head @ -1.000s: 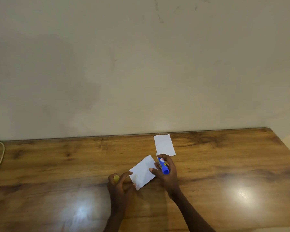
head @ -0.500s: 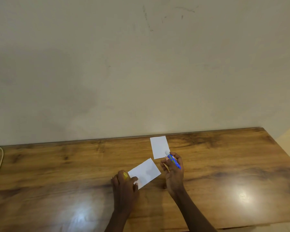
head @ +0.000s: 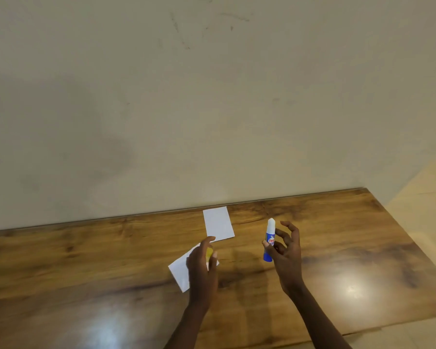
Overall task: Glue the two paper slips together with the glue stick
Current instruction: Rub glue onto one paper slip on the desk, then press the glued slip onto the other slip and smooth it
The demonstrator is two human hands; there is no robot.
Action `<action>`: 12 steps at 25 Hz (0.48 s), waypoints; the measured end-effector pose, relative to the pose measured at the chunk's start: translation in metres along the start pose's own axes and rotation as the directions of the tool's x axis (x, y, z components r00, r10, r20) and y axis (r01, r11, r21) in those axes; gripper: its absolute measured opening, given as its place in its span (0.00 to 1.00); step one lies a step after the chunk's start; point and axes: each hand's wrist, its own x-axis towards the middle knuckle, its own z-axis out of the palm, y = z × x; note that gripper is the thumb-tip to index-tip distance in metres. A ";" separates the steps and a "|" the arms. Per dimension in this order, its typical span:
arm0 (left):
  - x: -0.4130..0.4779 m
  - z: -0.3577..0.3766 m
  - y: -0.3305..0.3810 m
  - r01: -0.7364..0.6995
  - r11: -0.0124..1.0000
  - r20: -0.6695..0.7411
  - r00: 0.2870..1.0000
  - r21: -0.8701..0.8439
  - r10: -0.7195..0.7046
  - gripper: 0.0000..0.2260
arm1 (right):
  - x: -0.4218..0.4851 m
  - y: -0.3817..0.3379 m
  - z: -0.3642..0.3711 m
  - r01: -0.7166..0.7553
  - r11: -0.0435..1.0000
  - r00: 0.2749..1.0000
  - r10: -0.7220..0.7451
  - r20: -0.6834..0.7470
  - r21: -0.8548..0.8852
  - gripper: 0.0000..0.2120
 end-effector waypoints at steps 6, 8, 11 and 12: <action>-0.009 0.083 0.024 0.056 0.996 0.179 0.981 0.071 -0.068 0.11 | 0.021 0.010 -0.036 0.020 0.986 1.000 -0.023 -0.016 -0.164 0.33; -0.010 0.100 0.020 0.072 0.987 0.193 0.976 0.144 -0.100 0.12 | 0.024 0.019 -0.043 0.017 0.976 1.000 -0.021 -0.017 -0.217 0.33; -0.012 0.110 0.007 -0.025 0.935 0.244 0.967 0.355 -0.067 0.21 | 0.024 0.029 -0.050 0.028 0.959 1.000 -0.029 -0.001 -0.281 0.31; -0.013 0.112 0.004 -0.065 0.914 0.266 0.963 0.401 -0.048 0.23 | 0.024 0.032 -0.051 0.038 0.949 0.999 -0.037 0.010 -0.313 0.30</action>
